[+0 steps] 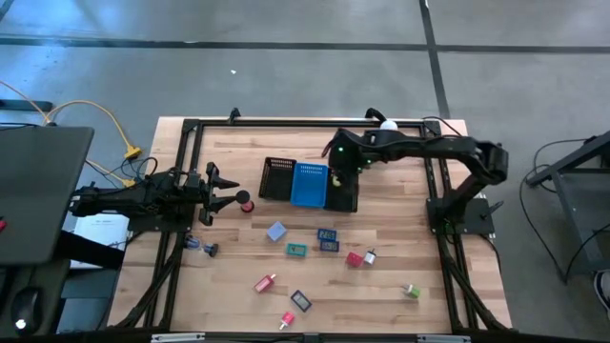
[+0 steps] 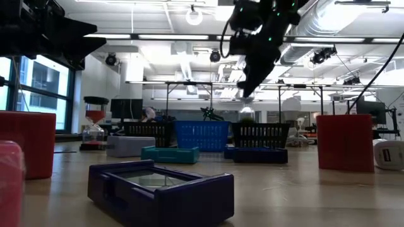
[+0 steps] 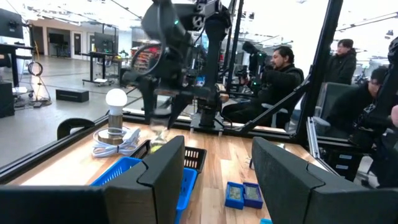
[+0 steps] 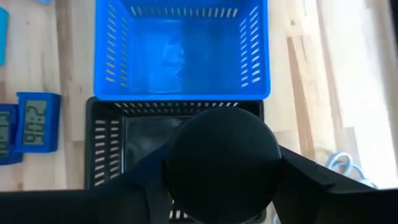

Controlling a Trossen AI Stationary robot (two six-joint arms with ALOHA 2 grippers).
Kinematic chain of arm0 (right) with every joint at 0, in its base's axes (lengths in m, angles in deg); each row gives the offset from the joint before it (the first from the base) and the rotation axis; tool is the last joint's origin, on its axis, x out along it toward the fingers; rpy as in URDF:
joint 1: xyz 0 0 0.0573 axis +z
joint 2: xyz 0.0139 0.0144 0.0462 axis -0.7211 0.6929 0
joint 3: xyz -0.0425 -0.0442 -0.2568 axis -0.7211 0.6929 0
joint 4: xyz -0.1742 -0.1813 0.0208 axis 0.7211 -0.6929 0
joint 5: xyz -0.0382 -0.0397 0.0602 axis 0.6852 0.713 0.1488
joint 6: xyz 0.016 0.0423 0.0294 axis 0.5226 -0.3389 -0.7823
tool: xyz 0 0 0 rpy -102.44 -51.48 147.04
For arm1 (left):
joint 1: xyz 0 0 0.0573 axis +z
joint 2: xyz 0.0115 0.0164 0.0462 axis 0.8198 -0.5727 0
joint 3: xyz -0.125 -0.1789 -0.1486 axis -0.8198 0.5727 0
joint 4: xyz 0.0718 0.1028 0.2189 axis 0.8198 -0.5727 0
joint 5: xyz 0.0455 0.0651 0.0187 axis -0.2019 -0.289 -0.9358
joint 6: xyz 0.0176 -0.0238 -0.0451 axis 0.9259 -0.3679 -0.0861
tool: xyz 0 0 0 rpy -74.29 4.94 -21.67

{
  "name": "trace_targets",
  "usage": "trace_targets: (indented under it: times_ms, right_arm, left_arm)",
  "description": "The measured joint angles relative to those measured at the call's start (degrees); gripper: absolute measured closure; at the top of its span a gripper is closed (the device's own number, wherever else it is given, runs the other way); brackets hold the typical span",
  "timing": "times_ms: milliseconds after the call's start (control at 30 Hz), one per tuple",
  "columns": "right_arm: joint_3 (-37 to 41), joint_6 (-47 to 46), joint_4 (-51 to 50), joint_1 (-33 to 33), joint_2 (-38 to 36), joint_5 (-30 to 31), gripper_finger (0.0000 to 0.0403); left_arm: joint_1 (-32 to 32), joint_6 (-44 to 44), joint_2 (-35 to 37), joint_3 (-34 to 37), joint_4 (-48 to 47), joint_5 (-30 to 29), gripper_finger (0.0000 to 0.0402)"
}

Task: Pick & Place Office items
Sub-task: Put the yellow hour glass into the right black bin

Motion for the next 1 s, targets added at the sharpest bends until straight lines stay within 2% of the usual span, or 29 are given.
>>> trace_targets:
  times_ms: [100, 233, 433, 600, 700, 767, 1000]
  right_arm:
    - [0.0, 0.5, 1.3, -0.4, 1.7, -0.4, 0.0210]
    - [0.0, 0.9, 2.3, -0.4, 3.7, -0.4, 0.0211]
    - [0.0, 0.9, 2.6, -0.4, 7.0, -0.3, 0.0181]
    - [0.0, 1.6, 4.0, -0.4, 8.7, -0.1, 0.0207]
    - [0.0, 1.7, 4.2, -0.4, 8.7, 0.0, 0.0207]
    - [0.0, 1.5, 4.2, -0.2, 8.8, 0.6, 0.0187]
    - [0.1, 0.4, 3.4, 0.5, 8.0, 3.4, 0.0079]
  left_arm:
    - [0.0, 0.0, 0.0, 0.0, 0.0, 0.0, 0.0217]
    - [-0.1, 0.0, 0.0, 0.0, 0.0, 0.5, 0.0217]
    - [-0.1, 0.0, 0.0, 0.0, 0.0, 1.2, 0.0217]
    - [-0.1, 0.0, 0.0, 0.0, 0.0, 2.5, 0.0217]
    - [-0.1, 0.0, 0.0, 0.0, 0.0, 2.5, 0.0217]
    - [-0.1, 0.0, 0.0, 0.0, 0.0, 2.5, 0.0217]
    - [-0.1, 0.0, 0.0, 0.0, 0.0, 2.4, 0.0217]
